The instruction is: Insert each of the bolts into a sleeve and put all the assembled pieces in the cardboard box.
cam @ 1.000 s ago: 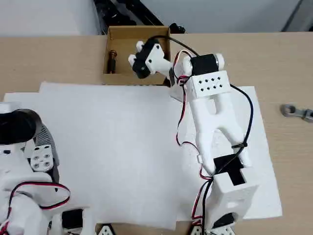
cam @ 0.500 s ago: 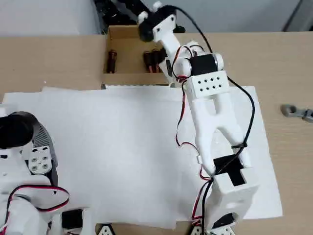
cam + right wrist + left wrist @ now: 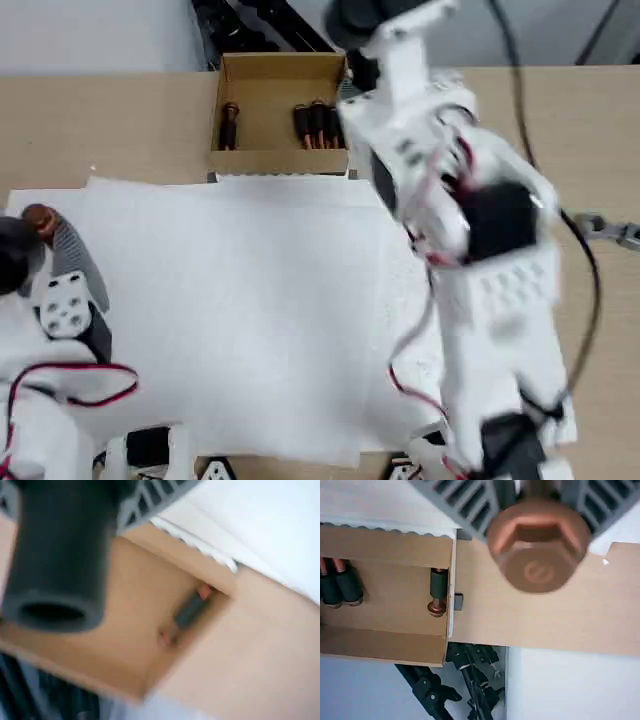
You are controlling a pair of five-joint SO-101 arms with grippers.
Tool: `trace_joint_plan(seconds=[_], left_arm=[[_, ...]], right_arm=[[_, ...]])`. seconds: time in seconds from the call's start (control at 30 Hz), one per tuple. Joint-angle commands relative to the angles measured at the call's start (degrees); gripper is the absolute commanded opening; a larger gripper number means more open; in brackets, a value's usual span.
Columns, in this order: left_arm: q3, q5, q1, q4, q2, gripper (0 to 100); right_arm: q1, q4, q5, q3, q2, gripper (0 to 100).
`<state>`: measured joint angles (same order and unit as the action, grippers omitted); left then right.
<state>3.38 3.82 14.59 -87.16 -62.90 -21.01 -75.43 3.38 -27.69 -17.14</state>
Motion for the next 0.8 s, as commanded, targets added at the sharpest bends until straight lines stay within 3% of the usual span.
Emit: trace_joint_plan(seconds=[0.0,0.27,0.53,0.67,0.77], left_arm=[[2.07,1.85,-0.26,4.84,-0.09,1],[7.34,2.90,-5.45,12.84,-0.09,1],[10.15,2.73,-13.80,19.08,0.26,1],[12.44,2.73,-15.56,20.92,-0.09,1],[13.67,2.64,-18.46,21.10,0.00,1]], right_arm=[[-0.13,-4.18,-3.69,-0.88,-9.89,0.9],[-1.19,-19.74,-7.30,-0.70,-22.64,0.9],[-1.54,-19.38,-6.77,11.96,-38.29,0.9],[-1.54,-17.80,-7.12,28.22,-48.66,0.9],[-1.54,-9.19,-7.12,43.25,-57.71,0.9]])
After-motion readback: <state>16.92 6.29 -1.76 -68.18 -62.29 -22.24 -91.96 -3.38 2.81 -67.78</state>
